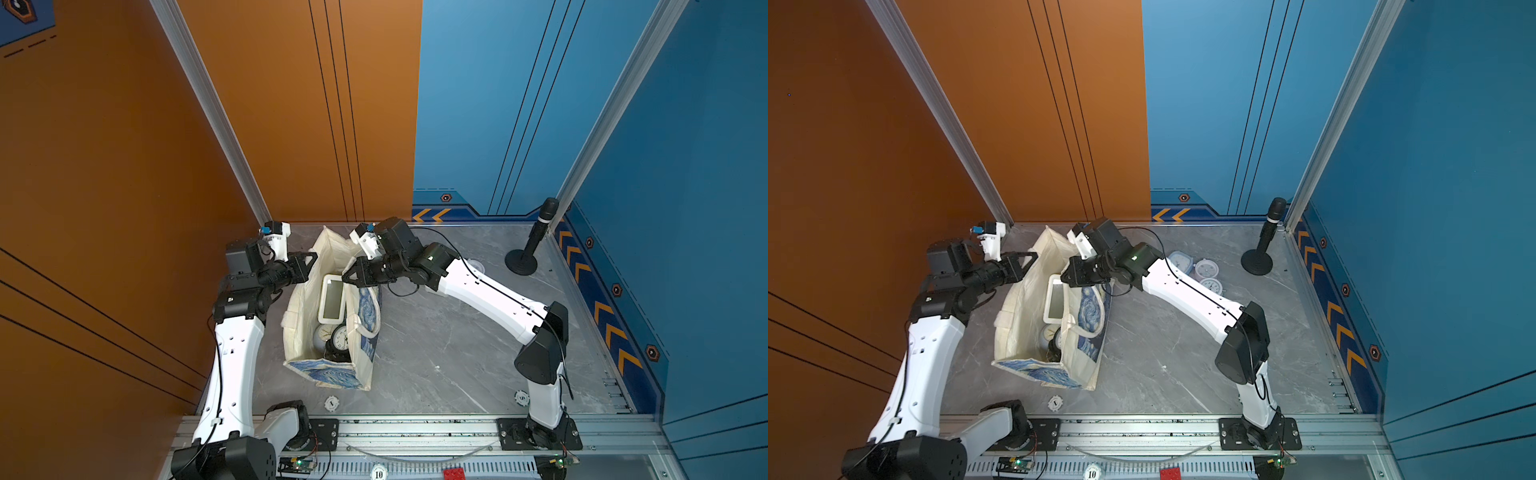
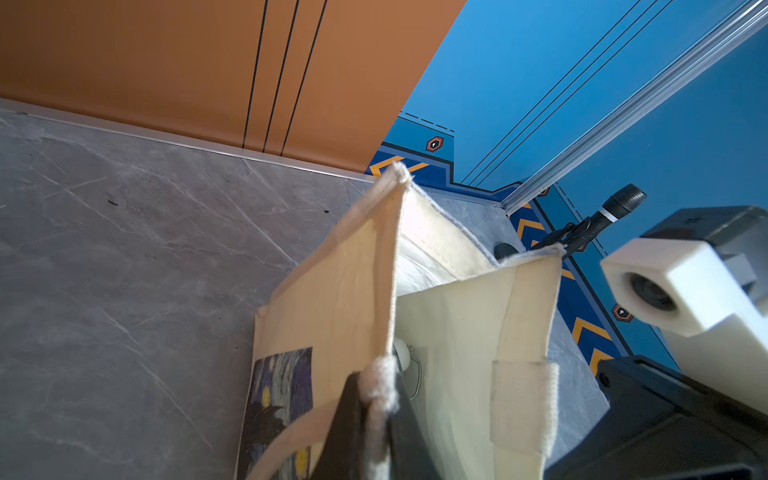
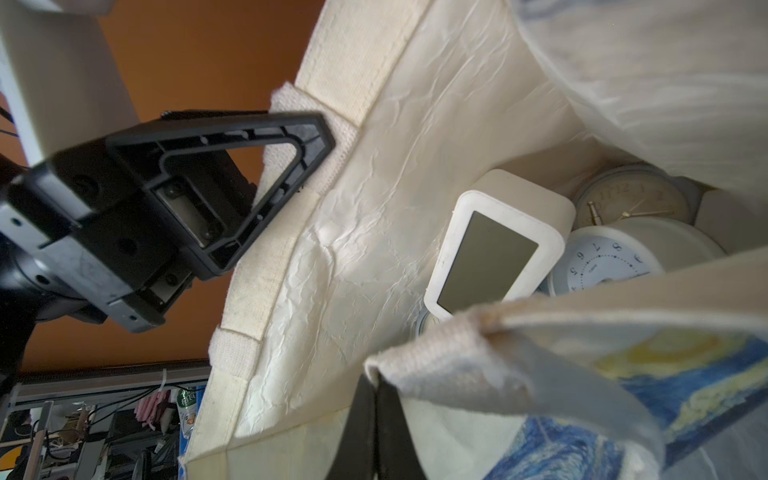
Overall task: Put the alarm clock into the canvas bag
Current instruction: Adjust the canvas bag at the center of the board.
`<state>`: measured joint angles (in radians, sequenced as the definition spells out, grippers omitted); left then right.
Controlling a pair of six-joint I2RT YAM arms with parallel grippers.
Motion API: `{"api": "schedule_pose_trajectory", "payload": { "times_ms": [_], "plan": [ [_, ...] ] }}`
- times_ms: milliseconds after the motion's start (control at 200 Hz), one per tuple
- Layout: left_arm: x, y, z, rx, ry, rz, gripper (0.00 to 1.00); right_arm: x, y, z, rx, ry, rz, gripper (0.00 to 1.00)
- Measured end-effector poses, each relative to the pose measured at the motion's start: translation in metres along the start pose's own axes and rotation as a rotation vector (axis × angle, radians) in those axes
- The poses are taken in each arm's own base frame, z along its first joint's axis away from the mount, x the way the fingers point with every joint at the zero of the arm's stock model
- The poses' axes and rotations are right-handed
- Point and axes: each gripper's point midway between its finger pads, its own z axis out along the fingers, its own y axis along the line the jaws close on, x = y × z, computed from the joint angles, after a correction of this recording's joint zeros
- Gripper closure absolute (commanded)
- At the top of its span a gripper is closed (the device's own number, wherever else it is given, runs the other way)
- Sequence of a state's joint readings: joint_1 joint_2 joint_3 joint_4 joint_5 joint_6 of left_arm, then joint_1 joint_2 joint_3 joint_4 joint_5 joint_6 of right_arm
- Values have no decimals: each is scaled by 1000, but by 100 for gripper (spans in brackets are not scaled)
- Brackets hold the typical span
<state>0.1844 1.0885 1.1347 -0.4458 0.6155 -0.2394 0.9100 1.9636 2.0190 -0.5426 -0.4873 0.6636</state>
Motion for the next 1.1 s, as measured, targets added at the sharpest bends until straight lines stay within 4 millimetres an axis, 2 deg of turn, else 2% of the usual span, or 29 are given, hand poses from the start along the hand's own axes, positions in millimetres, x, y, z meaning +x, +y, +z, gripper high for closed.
{"api": "schedule_pose_trajectory", "payload": {
  "times_ms": [160, 340, 395, 516, 656, 776, 841, 916, 1001, 1101],
  "plan": [
    [3, 6, 11, -11, 25, 2, 100, 0, -2, -1, 24, -16, -4, 100],
    [4, 10, 21, -4, 35, 55, 100, -3, -17, -15, 89, -56, -1, 80],
    [5, 10, 22, -2, 33, 72, 100, -9, -16, -25, 92, -78, -3, 76],
    [5, 13, 25, 1, 19, 96, 100, -26, -10, -55, 94, -149, -25, 60],
    [5, 16, 26, 5, 7, 103, 100, -44, 1, -90, 82, -226, -63, 51],
    [5, 20, 27, 7, -6, 95, 100, -55, 0, -112, 95, -272, -90, 46],
    [4, 22, 27, 8, -11, 89, 100, -60, -12, -123, 126, -294, -93, 43],
    [4, 25, 26, 5, -18, 82, 100, -63, -36, -134, 180, -305, -84, 39],
    [4, 26, 26, 4, -22, 78, 100, -66, -74, -147, 267, -311, -66, 35],
    [4, 25, 26, 7, -23, 76, 100, -60, -127, -156, 389, -281, -39, 32]
  ]
}}
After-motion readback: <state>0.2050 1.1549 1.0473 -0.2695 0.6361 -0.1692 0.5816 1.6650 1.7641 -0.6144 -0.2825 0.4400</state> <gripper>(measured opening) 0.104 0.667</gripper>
